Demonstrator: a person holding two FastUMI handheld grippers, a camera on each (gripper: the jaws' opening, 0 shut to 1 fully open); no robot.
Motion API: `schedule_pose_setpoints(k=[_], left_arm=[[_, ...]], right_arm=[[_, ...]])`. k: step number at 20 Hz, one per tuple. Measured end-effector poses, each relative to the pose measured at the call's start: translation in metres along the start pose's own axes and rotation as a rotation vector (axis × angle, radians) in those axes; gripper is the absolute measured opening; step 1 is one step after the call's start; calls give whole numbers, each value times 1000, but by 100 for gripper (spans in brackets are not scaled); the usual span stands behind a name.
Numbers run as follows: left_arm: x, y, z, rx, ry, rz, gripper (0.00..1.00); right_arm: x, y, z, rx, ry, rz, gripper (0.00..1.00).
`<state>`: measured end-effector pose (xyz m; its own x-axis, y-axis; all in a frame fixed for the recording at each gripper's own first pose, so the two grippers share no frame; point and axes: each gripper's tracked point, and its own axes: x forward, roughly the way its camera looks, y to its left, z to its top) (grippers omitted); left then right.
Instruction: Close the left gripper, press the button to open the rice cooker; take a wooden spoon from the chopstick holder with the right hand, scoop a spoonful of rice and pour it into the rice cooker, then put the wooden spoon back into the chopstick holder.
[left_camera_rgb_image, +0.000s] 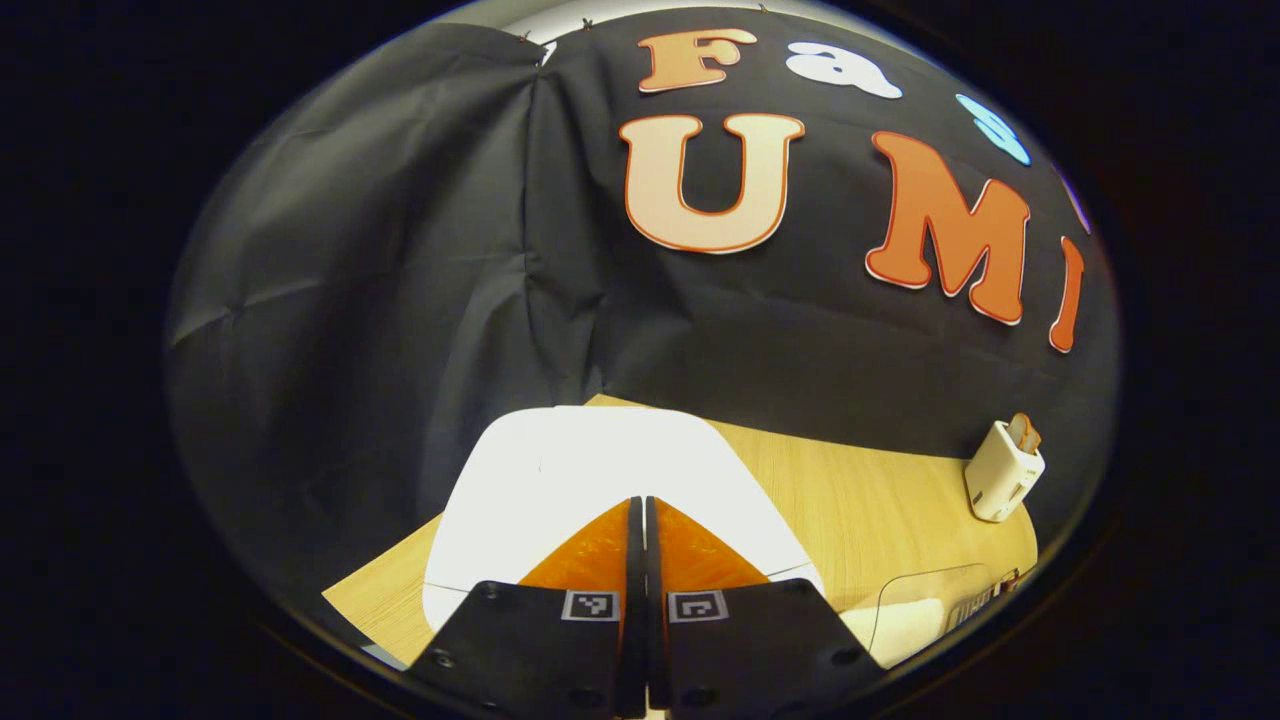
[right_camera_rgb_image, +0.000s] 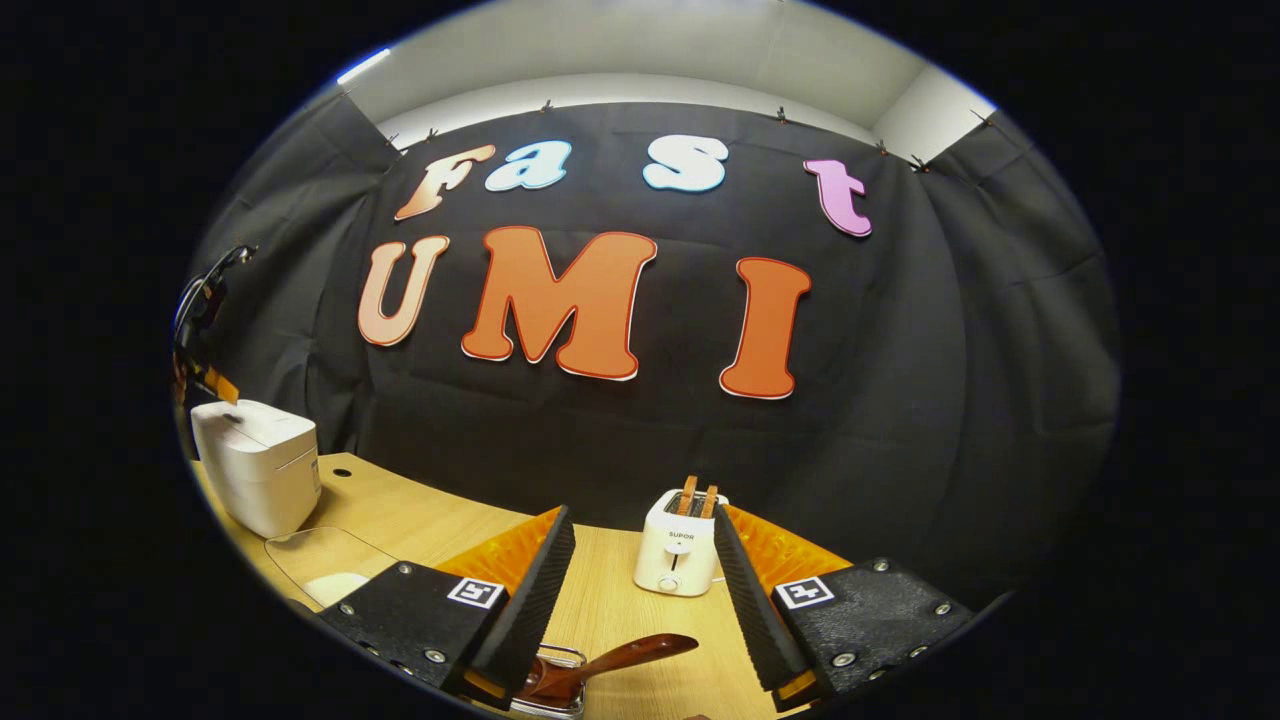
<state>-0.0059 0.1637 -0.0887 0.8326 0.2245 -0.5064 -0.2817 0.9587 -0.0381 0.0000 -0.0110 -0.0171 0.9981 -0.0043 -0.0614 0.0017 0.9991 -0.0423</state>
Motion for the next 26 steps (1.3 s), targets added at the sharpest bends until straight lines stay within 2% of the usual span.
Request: schedule_pose_setpoints(k=[1,3,4,7,10,13,15,18,26], left_arm=[[2,2,-19,-24,65,-1,2],[8,2,-11,-36,19,-14,5],[9,2,-12,-38,32,-7,2],[4,2,-11,-1,32,1,4],[-4,-1,15,45,-77,9,4],[-29,3,58,118,-272,84,4],[-42,4,81,139,-349,122,4],[-48,3,85,138,-373,129,4],[-44,-3,80,147,-385,81,4]], right_arm=[[2,1,-3,0,10,5,83],[1,-1,-5,-10,23,-3,83],[1,-2,-5,-12,22,-7,84],[-2,-1,-7,-7,22,-8,83],[-3,-8,-14,-11,46,-31,84],[-6,-10,-18,-6,62,-38,83],[-6,-11,-21,-8,73,-39,83],[-7,-11,-22,-17,76,-43,83],[-12,-8,-30,-8,102,-34,83]])
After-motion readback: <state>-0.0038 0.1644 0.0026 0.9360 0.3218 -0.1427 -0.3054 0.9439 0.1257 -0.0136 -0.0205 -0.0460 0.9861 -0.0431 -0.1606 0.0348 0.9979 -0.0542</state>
